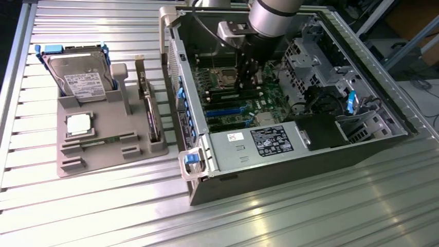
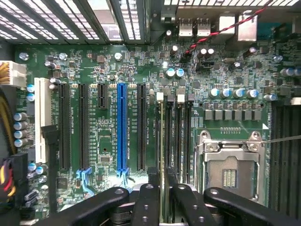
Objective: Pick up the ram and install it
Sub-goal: 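Insert the ram into the slot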
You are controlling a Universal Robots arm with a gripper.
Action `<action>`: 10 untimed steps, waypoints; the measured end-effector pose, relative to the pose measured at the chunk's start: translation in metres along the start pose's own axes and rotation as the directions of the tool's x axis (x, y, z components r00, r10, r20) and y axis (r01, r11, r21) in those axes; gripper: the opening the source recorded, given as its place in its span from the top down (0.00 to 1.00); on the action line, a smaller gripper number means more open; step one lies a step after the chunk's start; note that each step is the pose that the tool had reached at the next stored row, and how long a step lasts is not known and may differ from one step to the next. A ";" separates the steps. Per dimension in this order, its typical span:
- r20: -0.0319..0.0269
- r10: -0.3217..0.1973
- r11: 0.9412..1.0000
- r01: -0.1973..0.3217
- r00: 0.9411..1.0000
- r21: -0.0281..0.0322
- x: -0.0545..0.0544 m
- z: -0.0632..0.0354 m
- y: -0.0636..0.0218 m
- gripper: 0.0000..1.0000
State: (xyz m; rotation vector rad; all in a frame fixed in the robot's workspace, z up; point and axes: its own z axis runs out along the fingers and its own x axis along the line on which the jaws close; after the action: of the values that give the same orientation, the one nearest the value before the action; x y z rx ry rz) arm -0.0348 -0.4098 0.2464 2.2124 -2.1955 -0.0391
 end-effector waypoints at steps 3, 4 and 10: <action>0.000 0.000 1.000 0.000 1.000 0.004 -0.005 -0.0153 0.0015 0.89; 0.000 -0.001 1.000 0.001 1.000 0.004 -0.005 -0.0152 0.0012 0.89; -0.001 -0.004 1.000 0.004 1.000 -0.014 -0.005 -0.0145 -0.0420 0.89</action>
State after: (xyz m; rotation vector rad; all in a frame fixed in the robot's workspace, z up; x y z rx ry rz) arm 0.0077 -0.4047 0.2595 2.2090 -2.1839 -0.0526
